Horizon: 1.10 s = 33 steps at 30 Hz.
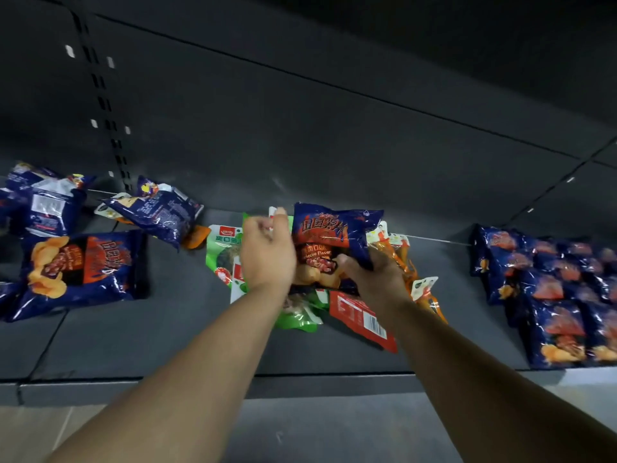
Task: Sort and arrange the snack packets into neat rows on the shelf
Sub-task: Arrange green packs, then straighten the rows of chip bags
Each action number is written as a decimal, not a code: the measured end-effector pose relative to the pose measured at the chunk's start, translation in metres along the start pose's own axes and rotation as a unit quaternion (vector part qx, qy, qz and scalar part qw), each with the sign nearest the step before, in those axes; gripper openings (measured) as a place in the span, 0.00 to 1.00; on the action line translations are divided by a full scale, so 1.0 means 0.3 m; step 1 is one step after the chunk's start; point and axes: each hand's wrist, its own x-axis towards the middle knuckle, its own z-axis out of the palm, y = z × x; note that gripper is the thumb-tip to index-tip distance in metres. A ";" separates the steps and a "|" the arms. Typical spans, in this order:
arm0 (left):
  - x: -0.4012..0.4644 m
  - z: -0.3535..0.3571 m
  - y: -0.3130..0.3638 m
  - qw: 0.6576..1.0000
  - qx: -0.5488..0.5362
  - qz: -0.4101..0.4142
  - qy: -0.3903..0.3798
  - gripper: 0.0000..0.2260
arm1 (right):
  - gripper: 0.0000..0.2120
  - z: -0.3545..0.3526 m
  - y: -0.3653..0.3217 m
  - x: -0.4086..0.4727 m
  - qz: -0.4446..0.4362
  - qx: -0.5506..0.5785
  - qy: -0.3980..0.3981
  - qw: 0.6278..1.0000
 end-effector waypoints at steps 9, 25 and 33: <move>-0.008 -0.003 -0.082 0.931 -0.038 -0.227 -0.284 0.38 | 0.02 -0.138 0.056 0.036 0.026 0.059 -0.117 0.991; -0.253 0.269 -0.123 0.929 -0.027 -0.151 -0.336 0.17 | 0.30 -0.394 0.224 0.079 0.062 0.250 -0.139 0.956; -0.422 0.461 -0.145 0.931 0.004 -0.090 -0.353 0.14 | 0.16 -0.630 0.340 0.091 0.089 0.242 -0.091 0.962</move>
